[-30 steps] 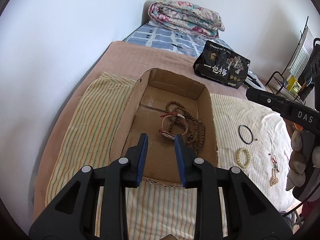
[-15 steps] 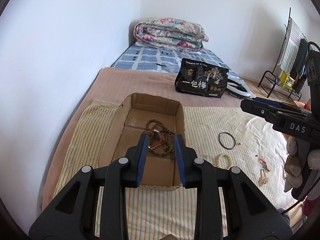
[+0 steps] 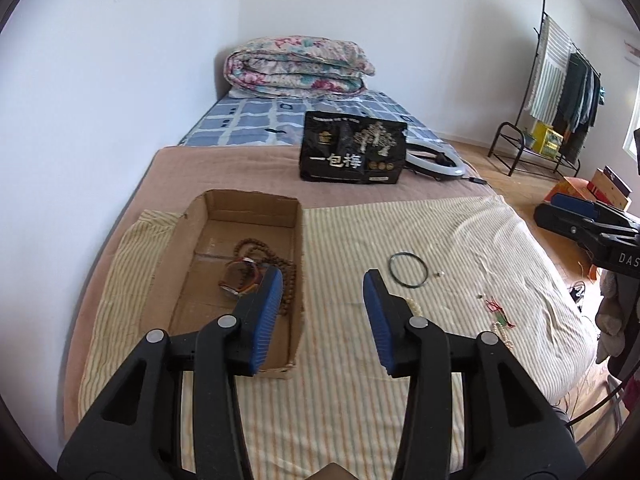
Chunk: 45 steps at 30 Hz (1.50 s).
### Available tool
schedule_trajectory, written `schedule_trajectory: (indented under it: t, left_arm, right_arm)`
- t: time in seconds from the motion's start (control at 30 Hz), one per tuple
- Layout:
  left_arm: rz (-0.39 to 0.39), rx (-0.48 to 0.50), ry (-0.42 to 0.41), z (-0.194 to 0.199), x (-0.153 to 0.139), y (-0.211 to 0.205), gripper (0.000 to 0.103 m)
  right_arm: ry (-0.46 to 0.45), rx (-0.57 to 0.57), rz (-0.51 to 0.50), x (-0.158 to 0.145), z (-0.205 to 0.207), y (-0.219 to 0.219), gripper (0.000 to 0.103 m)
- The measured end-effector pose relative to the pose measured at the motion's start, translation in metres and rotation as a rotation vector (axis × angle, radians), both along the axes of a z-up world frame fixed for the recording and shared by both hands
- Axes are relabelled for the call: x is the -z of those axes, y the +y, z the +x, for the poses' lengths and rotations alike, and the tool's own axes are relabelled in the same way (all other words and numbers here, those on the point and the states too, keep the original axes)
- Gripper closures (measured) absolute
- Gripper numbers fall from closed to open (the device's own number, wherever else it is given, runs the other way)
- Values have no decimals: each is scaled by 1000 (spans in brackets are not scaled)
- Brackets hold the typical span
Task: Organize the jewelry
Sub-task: 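Move both tools back toward the remaining jewelry on the bed, then grasp the white bead bracelet with the left tool while the right tool grasps the pearl necklace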
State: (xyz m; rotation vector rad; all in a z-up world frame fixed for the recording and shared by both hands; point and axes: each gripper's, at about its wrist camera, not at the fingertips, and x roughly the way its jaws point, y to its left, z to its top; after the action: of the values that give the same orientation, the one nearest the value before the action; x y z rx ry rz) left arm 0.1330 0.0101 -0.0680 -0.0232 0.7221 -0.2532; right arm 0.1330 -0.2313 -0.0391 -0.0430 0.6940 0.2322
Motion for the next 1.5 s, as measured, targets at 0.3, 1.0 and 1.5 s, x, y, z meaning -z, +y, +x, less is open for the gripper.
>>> schedule_trajectory:
  t: [0.3, 1.0, 1.5]
  left_arm:
    - [13, 68, 49, 5, 19, -44, 60]
    - [38, 136, 245, 49, 101, -103, 60]
    - [46, 115, 363, 85, 157, -117, 60]
  right_arm:
    - [24, 105, -37, 15, -32, -67, 17]
    - [257, 184, 43, 121, -67, -130, 17]
    - [399, 45, 48, 177, -54, -110, 22]
